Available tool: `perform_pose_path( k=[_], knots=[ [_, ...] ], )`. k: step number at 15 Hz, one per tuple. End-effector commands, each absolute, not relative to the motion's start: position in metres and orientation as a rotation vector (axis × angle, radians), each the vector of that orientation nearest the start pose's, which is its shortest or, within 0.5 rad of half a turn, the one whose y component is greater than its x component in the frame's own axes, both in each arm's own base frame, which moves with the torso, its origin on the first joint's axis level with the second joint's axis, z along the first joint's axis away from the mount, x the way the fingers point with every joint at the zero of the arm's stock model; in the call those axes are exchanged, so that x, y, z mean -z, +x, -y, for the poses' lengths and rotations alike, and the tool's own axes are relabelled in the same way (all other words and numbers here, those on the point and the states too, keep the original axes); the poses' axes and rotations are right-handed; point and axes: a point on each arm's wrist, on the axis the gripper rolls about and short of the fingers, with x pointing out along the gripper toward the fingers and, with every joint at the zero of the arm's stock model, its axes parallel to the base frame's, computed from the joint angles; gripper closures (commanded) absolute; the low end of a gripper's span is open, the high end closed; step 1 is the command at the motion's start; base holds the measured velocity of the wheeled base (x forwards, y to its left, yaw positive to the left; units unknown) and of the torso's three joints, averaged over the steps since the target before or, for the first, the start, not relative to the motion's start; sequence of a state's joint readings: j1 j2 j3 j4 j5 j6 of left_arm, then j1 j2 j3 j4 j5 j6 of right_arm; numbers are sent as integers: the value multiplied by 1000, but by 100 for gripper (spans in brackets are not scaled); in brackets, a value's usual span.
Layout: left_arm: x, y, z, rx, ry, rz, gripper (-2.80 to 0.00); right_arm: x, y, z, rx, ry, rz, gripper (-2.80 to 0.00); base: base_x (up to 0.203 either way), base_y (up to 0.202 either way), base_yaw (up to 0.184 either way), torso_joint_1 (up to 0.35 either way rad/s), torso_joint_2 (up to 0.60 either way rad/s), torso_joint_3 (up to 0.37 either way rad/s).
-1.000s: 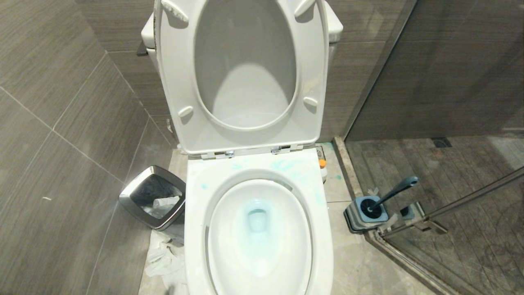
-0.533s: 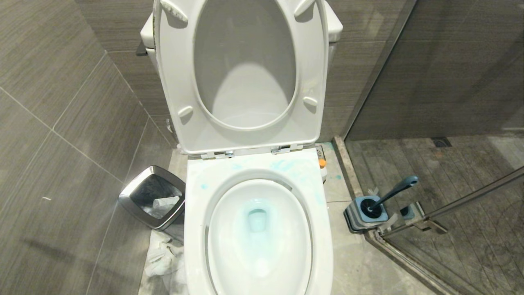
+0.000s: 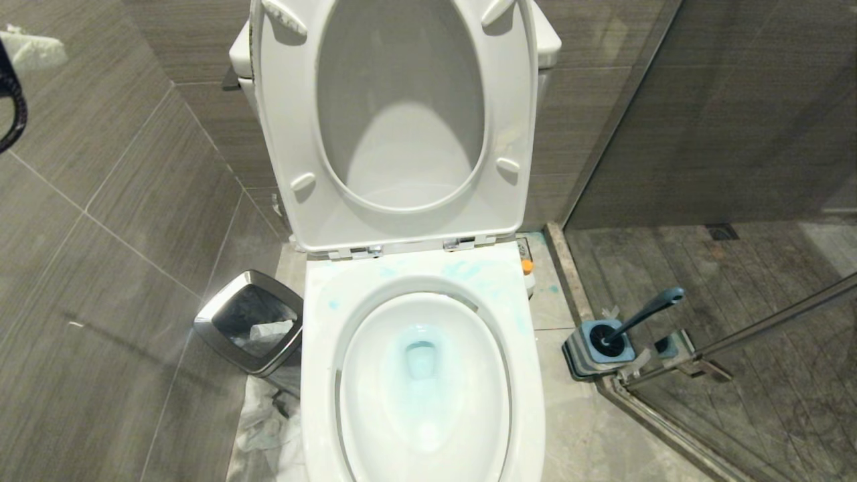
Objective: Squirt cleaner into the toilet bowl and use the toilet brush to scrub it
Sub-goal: Flush the toilet
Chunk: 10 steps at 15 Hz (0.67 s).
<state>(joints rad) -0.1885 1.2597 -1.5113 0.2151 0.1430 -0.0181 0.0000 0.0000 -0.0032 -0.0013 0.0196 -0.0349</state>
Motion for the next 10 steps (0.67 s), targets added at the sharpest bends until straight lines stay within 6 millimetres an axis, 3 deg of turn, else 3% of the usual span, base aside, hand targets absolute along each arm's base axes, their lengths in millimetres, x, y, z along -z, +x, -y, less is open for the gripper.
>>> perform_pose_path(
  k=[1,5,10],
  knots=[
    [-413,210,41,11,-58,43,0,-77,-23,0,-20,-35,3,0,0,0,0,0,0,0],
    [-408,265,53,-5,-121,104,0,-77,-23,0,-20,-35,3,0,0,0,0,0,0,0],
    [-397,310,64,4,-144,125,0,-77,-23,0,-20,-35,3,0,0,0,0,0,0,0]
  ],
)
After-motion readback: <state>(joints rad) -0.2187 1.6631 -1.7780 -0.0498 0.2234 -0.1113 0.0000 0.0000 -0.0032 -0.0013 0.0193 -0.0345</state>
